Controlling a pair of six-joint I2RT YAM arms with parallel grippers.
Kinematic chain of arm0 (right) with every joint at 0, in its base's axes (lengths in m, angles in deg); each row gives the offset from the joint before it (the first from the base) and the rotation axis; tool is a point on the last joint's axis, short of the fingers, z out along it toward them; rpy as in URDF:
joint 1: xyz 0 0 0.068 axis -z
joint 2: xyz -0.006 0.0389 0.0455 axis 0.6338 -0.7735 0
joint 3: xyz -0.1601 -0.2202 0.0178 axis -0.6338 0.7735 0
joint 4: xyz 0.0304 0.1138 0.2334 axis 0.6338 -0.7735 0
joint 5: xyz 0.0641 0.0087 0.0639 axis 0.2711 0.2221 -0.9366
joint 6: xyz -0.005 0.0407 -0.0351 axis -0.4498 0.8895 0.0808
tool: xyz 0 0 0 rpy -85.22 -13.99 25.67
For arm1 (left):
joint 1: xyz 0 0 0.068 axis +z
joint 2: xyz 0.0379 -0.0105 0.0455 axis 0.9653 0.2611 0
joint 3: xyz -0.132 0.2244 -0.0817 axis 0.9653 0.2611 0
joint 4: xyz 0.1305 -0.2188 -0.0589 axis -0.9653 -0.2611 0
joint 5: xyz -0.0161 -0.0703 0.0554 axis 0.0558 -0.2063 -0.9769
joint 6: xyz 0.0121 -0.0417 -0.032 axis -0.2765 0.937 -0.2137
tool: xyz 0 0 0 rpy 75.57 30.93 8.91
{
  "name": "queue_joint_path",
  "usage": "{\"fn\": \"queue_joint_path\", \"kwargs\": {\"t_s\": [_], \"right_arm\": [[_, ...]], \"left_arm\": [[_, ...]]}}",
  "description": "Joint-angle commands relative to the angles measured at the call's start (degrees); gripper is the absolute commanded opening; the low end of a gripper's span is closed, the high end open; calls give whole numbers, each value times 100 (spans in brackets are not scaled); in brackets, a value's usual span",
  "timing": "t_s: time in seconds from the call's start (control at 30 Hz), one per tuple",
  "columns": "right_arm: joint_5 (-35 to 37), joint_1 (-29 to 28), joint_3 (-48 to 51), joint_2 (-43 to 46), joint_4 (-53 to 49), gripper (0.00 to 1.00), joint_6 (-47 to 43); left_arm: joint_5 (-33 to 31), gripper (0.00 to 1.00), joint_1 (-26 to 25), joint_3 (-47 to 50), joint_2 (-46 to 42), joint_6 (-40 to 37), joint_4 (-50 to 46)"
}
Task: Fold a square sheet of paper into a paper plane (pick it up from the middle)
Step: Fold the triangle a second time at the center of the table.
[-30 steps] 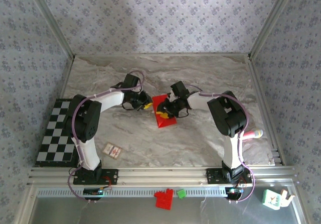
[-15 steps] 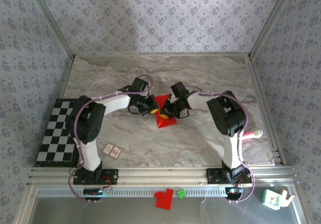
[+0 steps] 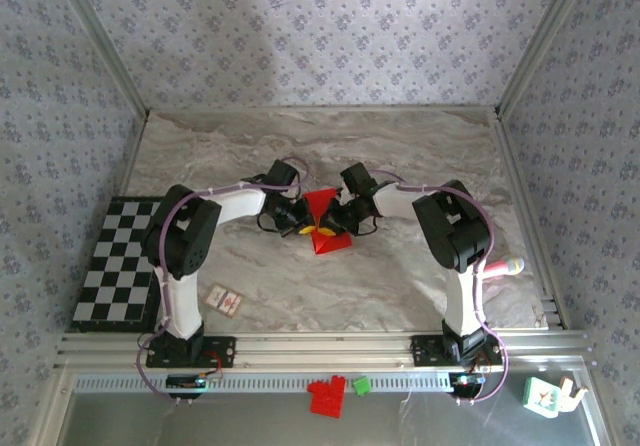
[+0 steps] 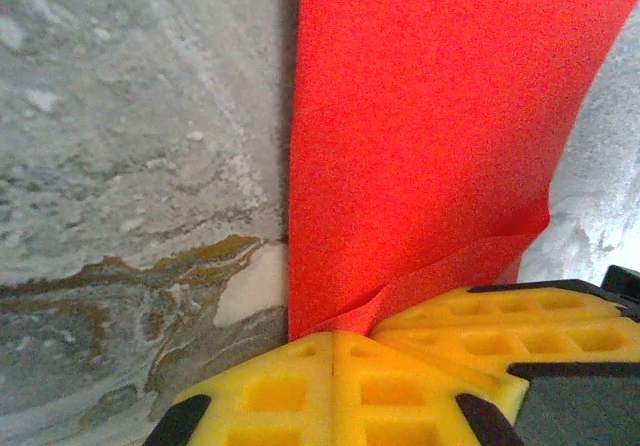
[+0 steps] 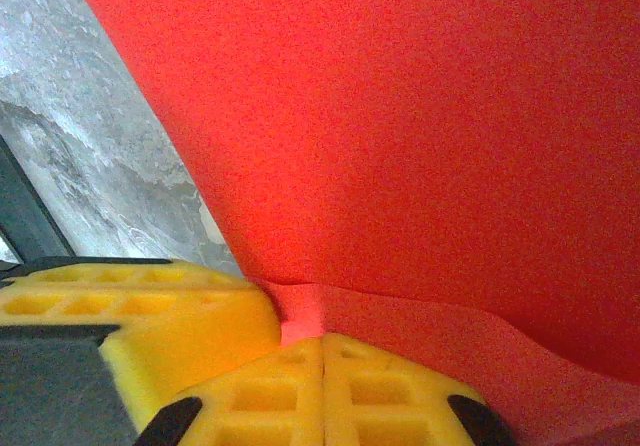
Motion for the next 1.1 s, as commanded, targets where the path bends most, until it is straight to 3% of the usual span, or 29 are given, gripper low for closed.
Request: {"fn": "queue_joint_path", "kwargs": {"t_s": [0.0,0.27,0.47,0.77,1.07], "right_arm": [[140,-13,-10,-164,-315,6,-48],[22,24,21,312,143,9,-73],[297,103,101,634,-11,12,-582],[296,121,24,416,-139,12,-998],[196,60,-61,155,-171,10,-1109]], "left_arm": [[-224,0,-34,-221,99,-189,-421],[-476,0,-46,-302,253,-370,-940],[-573,0,-42,-413,343,-669,-1077],[-503,0,-2,-715,538,-1552,-1190],[-380,0,85,-796,620,-1741,-1236]]}}
